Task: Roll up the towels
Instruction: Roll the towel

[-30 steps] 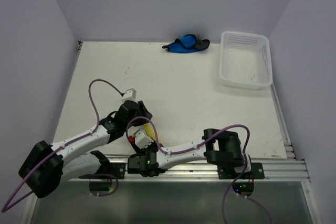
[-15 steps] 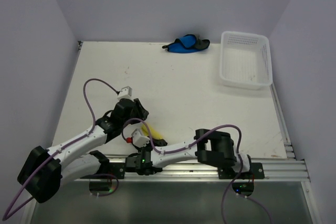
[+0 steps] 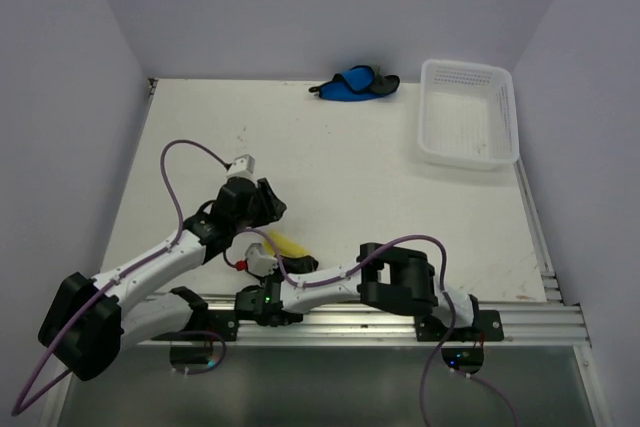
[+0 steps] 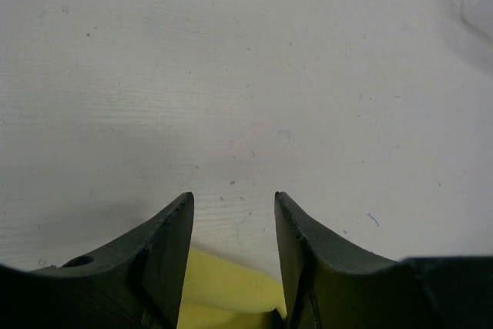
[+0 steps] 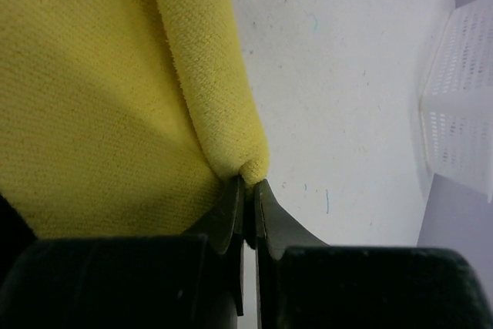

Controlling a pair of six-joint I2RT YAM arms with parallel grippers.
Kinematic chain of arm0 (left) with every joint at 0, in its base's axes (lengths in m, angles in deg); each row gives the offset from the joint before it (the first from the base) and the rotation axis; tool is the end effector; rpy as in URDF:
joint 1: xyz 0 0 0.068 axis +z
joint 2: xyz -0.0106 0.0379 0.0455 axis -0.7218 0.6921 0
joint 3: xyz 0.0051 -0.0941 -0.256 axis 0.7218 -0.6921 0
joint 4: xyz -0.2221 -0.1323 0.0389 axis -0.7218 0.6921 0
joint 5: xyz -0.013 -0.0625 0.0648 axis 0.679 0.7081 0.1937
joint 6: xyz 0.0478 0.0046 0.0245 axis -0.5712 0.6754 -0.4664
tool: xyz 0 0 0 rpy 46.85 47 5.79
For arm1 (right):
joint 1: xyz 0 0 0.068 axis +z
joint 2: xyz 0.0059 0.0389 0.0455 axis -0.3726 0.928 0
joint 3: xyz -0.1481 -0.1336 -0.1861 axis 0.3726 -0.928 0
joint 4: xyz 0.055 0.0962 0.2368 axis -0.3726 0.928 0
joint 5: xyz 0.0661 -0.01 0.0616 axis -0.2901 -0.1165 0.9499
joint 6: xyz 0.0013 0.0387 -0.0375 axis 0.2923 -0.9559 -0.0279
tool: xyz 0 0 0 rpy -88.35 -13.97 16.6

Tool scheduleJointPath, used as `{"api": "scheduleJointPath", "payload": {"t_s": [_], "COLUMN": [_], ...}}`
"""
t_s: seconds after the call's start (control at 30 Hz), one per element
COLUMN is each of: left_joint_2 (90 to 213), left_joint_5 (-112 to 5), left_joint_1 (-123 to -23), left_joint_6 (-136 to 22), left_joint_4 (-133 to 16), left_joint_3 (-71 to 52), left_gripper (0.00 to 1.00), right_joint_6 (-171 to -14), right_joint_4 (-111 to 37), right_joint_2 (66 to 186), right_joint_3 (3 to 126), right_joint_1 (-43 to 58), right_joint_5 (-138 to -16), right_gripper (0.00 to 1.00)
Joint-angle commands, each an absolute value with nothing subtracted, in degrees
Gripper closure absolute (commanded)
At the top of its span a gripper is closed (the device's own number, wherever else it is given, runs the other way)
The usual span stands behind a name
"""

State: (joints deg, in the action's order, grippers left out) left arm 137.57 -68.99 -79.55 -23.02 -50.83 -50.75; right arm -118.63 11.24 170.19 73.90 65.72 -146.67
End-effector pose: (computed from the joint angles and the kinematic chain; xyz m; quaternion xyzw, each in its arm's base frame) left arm 0.1896 -0.1193 0.2066 -0.1224 0.8824 -0.2415 0.3847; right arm 0.0481 0.3980 0.1256 -0.3921 0.7633 -0.2508 0.4481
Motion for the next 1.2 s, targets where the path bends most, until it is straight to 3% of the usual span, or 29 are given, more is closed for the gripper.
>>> {"api": "scheduleJointPath", "payload": {"t_s": [0.0,0.67,0.97,1.17], "left_joint_2": [135.6,131.3,137.5,139.0], "left_joint_5": [-66.5,-47.2,-46.6,-48.3], "left_joint_1": [-79.5,-79.5,-79.7,-80.2], "left_joint_6": [-22.7,-9.2,-9.8,-8.3], "left_joint_4": [-52.5,-72.3,-76.1,-77.4], "left_joint_3": [-49.8,-64.0,-64.2,-70.5], "left_gripper": [0.50,0.52,0.53,0.54], "right_joint_6": [-112.6,-101.4,-101.6,-102.0], "right_joint_4": [9.2,0.2,0.8,0.6], "right_joint_2": [170.1,167.0,167.6,167.0], "right_joint_3": [71.3,64.1,64.6,64.2], "right_joint_1": [65.0,65.9,66.6,66.6], "right_joint_5": [-145.3,-138.4,-139.5,-140.2], "right_gripper": [1.00,1.00,1.00,1.00]}}
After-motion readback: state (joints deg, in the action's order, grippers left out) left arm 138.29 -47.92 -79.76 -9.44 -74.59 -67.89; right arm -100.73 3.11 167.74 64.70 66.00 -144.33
